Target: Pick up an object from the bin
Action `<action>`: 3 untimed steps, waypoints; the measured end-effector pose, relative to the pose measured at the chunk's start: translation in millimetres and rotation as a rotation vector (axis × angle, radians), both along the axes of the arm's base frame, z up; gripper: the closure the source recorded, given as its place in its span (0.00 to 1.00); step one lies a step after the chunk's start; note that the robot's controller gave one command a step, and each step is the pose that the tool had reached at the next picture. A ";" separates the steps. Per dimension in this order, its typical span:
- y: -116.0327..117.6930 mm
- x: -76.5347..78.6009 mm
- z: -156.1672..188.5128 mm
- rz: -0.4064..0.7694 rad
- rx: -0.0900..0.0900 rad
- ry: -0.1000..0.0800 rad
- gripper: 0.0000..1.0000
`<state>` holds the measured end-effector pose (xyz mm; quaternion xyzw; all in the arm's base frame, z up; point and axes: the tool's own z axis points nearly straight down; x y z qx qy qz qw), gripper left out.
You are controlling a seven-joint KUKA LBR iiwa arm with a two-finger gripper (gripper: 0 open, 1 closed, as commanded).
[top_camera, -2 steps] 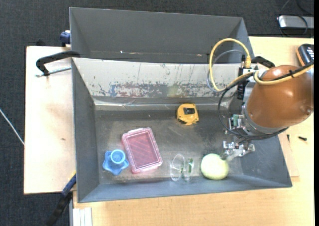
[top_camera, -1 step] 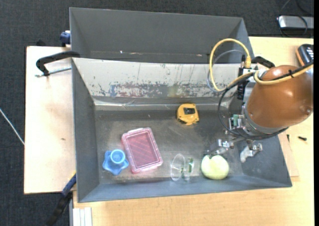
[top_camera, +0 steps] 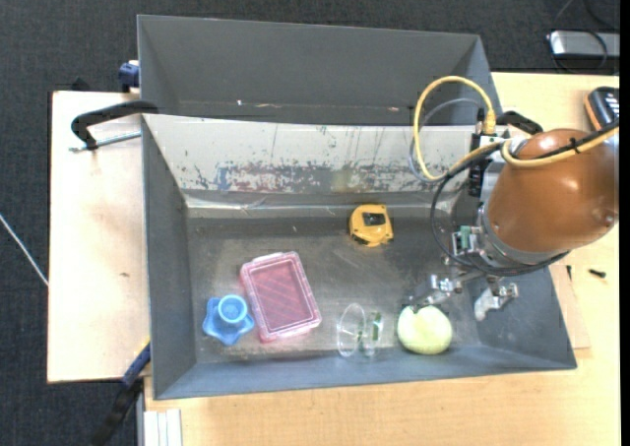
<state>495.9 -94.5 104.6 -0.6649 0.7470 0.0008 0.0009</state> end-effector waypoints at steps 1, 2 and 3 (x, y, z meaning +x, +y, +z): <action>7.2 0.2 14.0 0.066 0.000 0.003 0.00; 23.0 6.3 28.8 0.256 -0.004 -0.011 0.00; 39.0 1.0 -3.8 0.476 -0.001 0.000 0.00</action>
Offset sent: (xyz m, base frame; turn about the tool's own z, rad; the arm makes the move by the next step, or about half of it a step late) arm 0.0053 0.0410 -0.0309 -0.4233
